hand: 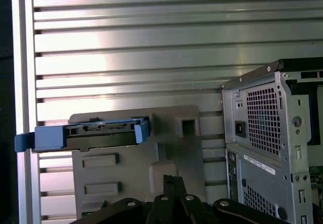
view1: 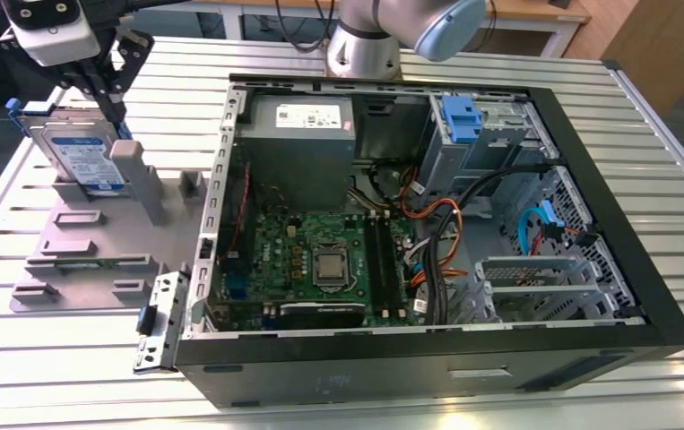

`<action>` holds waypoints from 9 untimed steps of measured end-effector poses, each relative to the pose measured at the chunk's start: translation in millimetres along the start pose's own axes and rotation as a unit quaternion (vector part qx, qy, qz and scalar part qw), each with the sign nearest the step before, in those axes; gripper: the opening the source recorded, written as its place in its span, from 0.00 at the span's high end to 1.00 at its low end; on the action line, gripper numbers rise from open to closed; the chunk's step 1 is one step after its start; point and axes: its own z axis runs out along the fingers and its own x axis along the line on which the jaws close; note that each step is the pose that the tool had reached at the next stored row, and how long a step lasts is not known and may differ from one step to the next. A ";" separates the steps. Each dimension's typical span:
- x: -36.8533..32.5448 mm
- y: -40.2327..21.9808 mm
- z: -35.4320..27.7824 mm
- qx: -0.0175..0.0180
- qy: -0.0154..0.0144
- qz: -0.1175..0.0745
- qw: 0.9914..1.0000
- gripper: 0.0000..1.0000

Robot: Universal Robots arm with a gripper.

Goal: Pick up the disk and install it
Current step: 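Reach for the disk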

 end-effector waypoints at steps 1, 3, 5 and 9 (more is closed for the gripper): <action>0.3 0.0 0.0 0.000 0.000 0.000 1.000 0.89; 0.7 -0.1 0.0 0.000 0.000 0.000 1.000 0.89; 1.2 -0.1 0.0 0.000 0.000 0.000 1.000 0.89; 2.0 -0.2 0.0 0.000 0.000 0.000 1.000 0.89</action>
